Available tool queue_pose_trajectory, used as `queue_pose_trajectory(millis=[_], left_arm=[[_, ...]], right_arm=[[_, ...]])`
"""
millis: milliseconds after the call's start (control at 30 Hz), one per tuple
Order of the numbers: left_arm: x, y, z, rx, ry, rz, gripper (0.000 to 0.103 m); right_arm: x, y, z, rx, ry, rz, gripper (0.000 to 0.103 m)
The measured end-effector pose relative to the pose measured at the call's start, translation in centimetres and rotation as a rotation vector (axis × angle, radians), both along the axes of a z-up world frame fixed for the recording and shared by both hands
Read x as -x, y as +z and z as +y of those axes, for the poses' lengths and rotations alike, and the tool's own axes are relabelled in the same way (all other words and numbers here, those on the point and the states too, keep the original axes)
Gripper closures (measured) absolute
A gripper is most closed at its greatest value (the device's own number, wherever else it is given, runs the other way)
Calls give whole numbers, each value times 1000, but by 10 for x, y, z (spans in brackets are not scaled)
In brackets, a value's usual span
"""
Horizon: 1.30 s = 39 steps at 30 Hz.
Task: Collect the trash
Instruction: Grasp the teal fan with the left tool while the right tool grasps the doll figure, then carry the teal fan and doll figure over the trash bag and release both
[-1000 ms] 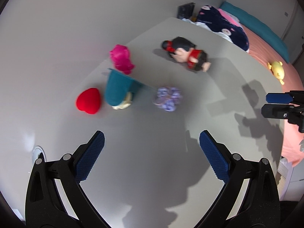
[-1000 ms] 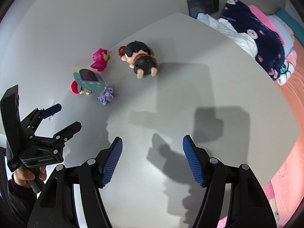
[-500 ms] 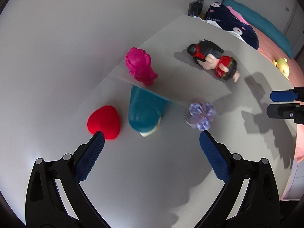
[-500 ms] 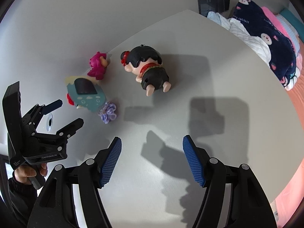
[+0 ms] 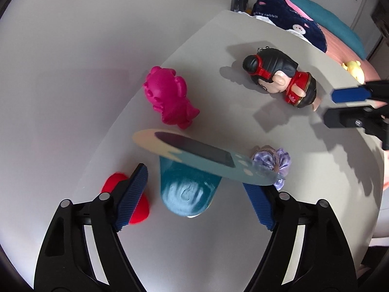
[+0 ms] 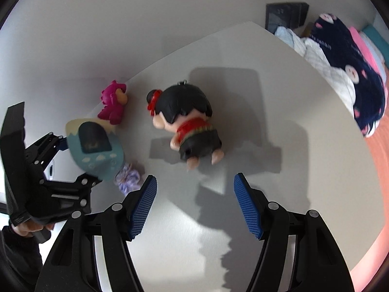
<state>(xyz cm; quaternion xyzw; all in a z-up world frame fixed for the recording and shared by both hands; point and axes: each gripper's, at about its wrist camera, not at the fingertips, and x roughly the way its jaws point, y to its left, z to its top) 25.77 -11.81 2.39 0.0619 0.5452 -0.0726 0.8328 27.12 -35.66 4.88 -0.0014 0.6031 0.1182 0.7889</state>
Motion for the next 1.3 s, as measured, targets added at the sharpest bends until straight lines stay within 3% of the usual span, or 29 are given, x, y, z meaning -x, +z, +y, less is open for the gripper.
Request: queue_pose_trajectory(millis=[133, 233, 600, 700, 800, 1100, 1300], left_arm=[[-3, -8, -3, 7, -24, 18, 53], [-5, -7, -2, 22, -25, 7, 60], [-9, -6, 6, 55, 22, -11, 62], [-11, -5, 6, 72, 30, -18, 62], [-12, -4, 9, 101, 43, -16, 62], [-11, 2, 13, 173, 90, -18, 62], [-6, 6, 14, 196, 112, -37, 62]], right_arm=[[-17, -5, 9, 44, 20, -13, 35], [-29, -10, 14, 64, 24, -19, 35], [-46, -27, 34, 105, 78, -49, 35], [-48, -28, 40, 121, 111, -66, 47], [-47, -29, 44, 141, 131, -73, 50], [-39, -27, 21, -1, 36, -6, 50], [-22, -22, 11, -42, 7, 6, 50]])
